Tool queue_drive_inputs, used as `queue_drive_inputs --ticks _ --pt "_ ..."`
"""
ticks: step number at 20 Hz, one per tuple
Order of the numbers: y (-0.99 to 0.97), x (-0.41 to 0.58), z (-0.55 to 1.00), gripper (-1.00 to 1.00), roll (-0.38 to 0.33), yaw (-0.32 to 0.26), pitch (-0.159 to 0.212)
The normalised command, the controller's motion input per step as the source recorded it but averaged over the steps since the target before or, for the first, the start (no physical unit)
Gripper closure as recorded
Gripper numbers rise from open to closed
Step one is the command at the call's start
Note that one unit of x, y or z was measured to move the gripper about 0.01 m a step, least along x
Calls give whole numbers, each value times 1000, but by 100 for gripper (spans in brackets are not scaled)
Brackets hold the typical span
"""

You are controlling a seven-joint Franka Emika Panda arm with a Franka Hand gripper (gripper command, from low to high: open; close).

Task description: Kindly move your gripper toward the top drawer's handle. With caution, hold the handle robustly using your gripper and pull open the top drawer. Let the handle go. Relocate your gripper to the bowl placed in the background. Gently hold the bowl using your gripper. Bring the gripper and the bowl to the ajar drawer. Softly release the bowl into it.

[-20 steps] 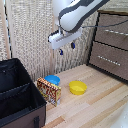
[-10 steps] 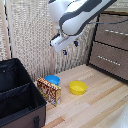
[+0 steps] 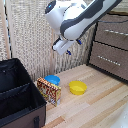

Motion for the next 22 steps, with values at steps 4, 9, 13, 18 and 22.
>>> queue_drive_inputs --ticks 4,9,13,18,22 --pt "-7 322 665 -100 -189 20 21" --pt "-92 275 555 -100 -208 34 10" --pt "-246 135 193 -100 -277 58 0" --pt "-306 74 49 -100 -308 57 0" --pt "-424 0 12 -100 -275 89 0"
